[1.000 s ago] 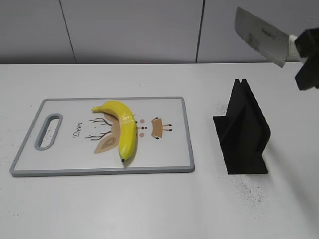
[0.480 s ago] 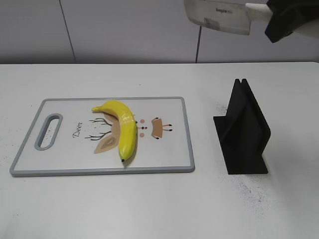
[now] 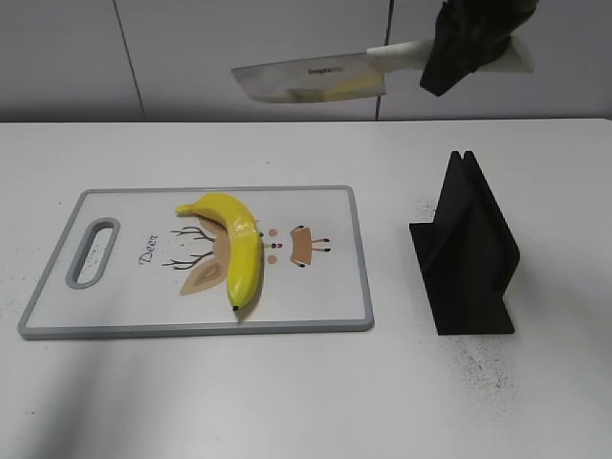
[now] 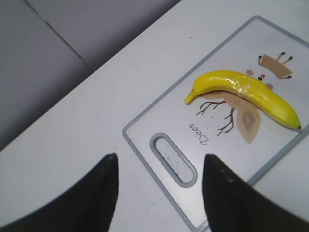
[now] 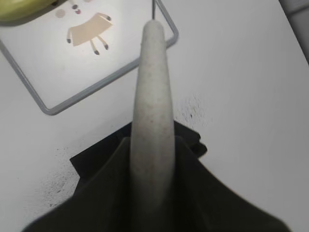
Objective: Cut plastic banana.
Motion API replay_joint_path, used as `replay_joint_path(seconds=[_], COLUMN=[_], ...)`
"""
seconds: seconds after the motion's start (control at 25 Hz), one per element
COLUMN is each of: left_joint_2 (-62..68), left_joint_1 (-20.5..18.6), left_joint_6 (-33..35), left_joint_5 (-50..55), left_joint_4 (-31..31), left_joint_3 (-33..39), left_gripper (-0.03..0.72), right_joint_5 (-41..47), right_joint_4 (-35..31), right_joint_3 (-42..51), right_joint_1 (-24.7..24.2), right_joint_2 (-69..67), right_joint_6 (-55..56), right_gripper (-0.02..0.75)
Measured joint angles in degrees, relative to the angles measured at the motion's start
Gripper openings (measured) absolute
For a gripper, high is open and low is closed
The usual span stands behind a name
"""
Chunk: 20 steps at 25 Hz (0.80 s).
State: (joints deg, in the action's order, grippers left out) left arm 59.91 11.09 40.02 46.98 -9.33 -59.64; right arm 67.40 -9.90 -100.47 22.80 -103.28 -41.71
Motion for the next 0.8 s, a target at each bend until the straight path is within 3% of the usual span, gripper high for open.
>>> replay_joint_path(seconds=[0.24, 0.4, 0.8], left_joint_2=[14.17, 20.91, 33.67], left_joint_1=[0.06, 2.74, 9.71], left_joint_6=[16.53, 27.67, 32.78], left_joint_5=[0.48, 1.32, 0.41], left_joint_4=[-5.21, -9.58, -8.87], left_joint_3=[-8.58, -11.60, -17.02], left_gripper=[0.530, 0.529, 0.524], right_joint_5=[0.00, -0.14, -0.19], right_joint_4=[-6.88, -11.22, -18.77], right_joint_3=[-3.53, -5.15, -5.89], right_joint_1=[0.00, 0.00, 0.10], right_joint_2=[-5.77, -9.85, -14.97], right_joint_6=[-14.42, -21.38, -33.79], right_gripper=[0.162, 0.162, 0.162])
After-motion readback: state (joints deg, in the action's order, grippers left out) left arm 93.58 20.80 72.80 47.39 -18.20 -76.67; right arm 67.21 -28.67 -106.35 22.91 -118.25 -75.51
